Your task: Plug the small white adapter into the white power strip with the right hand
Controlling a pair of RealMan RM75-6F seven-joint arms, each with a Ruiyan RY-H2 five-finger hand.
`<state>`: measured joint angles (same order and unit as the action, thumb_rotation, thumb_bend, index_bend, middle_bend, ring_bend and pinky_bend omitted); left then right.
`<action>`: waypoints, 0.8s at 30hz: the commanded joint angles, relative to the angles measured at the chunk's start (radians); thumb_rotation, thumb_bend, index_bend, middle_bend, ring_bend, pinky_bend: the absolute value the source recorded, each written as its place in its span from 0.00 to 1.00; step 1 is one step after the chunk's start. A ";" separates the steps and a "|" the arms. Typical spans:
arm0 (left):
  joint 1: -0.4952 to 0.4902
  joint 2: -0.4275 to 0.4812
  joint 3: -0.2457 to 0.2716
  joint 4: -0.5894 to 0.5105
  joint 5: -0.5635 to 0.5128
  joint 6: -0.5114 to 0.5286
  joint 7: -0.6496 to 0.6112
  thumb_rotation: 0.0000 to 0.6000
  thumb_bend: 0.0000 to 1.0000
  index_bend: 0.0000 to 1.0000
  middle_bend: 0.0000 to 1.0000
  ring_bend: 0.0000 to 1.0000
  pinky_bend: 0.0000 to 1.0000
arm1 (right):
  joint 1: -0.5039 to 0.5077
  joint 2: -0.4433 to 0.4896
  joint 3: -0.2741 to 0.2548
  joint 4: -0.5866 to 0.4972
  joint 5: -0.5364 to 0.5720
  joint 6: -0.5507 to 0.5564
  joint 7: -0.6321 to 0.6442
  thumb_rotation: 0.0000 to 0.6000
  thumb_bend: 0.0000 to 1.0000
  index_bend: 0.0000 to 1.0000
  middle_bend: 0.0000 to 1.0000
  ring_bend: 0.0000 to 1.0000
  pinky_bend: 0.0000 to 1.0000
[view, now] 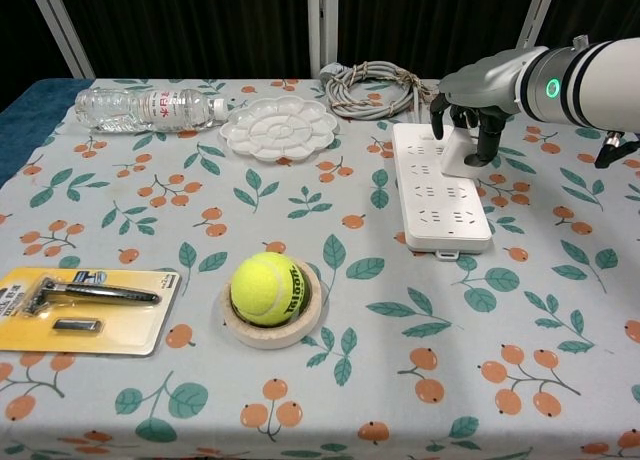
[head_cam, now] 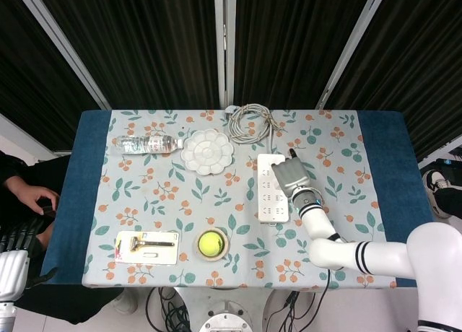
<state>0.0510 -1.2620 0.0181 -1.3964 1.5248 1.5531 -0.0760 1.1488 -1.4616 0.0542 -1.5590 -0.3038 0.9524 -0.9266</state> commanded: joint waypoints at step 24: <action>-0.016 0.041 -0.007 -0.109 0.018 0.006 0.103 1.00 0.08 0.06 0.00 0.00 0.00 | -0.269 0.332 0.114 -0.294 -0.340 -0.065 0.584 1.00 0.35 0.33 0.43 0.23 0.02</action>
<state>0.0365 -1.2223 0.0118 -1.5020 1.5425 1.5601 0.0239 1.0003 -1.2145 0.1020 -1.7988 -0.4884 0.9460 -0.5889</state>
